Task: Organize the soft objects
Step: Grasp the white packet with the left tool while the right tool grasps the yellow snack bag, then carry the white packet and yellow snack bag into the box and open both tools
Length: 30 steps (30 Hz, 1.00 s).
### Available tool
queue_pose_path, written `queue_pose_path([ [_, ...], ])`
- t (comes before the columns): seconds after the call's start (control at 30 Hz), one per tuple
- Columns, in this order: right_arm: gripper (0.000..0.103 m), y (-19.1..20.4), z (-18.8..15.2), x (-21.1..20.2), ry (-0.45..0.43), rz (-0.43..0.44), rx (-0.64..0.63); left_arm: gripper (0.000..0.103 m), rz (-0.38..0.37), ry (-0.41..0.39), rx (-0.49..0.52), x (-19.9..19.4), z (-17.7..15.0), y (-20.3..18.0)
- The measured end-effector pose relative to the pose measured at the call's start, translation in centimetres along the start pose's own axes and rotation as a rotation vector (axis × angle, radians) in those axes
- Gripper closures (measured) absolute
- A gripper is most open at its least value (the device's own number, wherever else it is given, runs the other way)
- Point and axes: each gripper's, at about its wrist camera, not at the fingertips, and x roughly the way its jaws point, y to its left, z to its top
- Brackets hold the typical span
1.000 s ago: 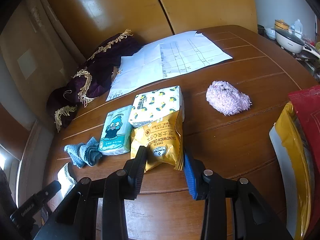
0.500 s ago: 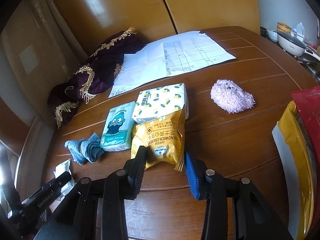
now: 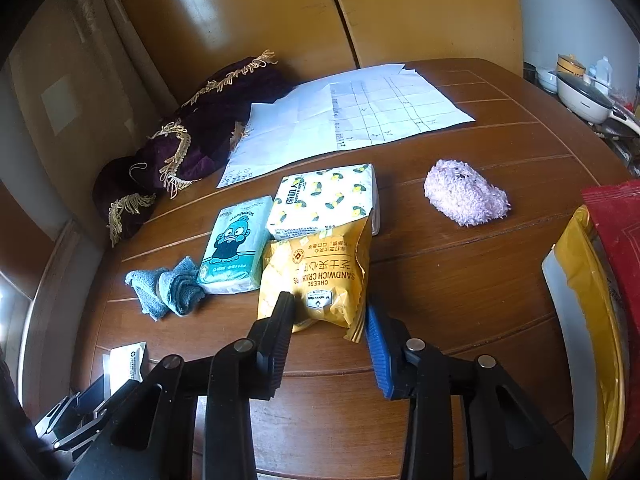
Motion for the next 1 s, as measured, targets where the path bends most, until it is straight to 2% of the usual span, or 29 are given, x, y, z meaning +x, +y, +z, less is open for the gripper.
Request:
queue_pose_path([
  [0.13,0.070,-0.5,-0.3,-0.7,-0.001,0.027,0.029,0.063,-0.029,-0.004,-0.019,-0.4,-0.5,0.2],
  [0.3,0.071,-0.3,-2.3,-3.3,0.006,0.114,0.015,0.063,-0.121,0.004,-0.064,-1.6,-1.9,0.6],
  [0.4,0.073,-0.5,-3.6,-4.9,0.021,0.171,0.011,0.063,-0.213,0.018,-0.094,-2.5,-2.6,0.6],
  [0.5,0.073,-0.5,-4.7,-6.3,0.026,0.160,-0.016,0.063,-0.207,-0.003,-0.078,-3.7,-3.2,-0.1],
  [0.63,0.073,-0.9,-5.8,-7.0,0.044,0.185,-0.022,0.063,-0.256,-0.009,-0.066,-4.7,-3.6,-1.0],
  [0.8,0.074,-1.1,-6.4,-8.3,0.026,0.211,-0.029,0.063,-0.311,-0.010,-0.070,-5.4,-3.6,-1.7],
  [1.0,0.074,-1.5,-7.1,-12.6,-0.049,0.261,-0.058,0.063,-0.388,-0.033,-0.059,-7.5,-3.7,-3.2],
])
